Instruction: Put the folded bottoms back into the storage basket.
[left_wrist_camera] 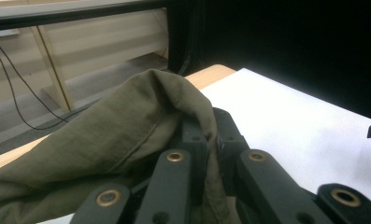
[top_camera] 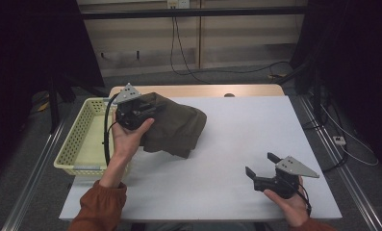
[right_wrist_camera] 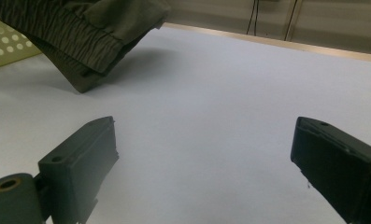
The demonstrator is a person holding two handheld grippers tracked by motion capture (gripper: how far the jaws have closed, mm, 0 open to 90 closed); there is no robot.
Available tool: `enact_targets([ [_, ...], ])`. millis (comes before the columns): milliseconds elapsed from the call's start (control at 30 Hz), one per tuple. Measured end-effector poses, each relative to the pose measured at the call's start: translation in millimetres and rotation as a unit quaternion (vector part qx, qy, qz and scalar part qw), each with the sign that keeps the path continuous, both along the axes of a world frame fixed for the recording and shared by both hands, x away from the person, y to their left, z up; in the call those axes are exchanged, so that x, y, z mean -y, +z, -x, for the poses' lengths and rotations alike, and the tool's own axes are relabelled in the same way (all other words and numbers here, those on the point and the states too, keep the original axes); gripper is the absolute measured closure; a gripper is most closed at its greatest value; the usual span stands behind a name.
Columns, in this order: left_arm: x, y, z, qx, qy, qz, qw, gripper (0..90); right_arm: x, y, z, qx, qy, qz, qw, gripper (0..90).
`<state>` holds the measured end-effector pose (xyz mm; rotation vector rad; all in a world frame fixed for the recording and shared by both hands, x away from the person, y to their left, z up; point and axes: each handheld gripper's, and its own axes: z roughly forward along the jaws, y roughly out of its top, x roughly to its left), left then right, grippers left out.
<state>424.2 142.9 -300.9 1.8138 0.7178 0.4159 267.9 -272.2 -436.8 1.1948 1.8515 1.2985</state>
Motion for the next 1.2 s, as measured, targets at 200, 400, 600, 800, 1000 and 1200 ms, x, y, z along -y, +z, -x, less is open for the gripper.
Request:
enact_targets([
  [200,-12.0,11.1,5.3,0.013,0.006,0.007,0.9999,86.0,0.0,0.6,0.7,0.002,0.003,0.001,1.0000,7.1],
  [400,-20.2,20.2,11.6,0.029,0.011,0.006,0.9995,86.1,-0.2,0.8,0.9,0.003,0.003,0.001,1.0000,7.0],
  [600,-27.7,28.7,17.3,0.042,0.015,0.013,0.9989,86.0,-0.4,1.0,1.0,0.003,0.004,0.000,1.0000,7.0],
  [800,-35.3,38.3,24.5,0.054,0.020,0.023,0.9980,86.0,-0.4,1.1,1.1,0.003,0.005,0.000,1.0000,7.0],
  [1000,-40.6,45.0,31.4,0.077,0.020,0.025,0.9965,86.0,-0.9,1.2,1.1,0.003,0.005,0.001,1.0000,7.0],
  [1200,-46.9,52.6,36.4,0.086,0.026,0.029,0.9955,86.1,-0.5,1.0,1.1,0.003,0.004,0.000,1.0000,7.0],
])
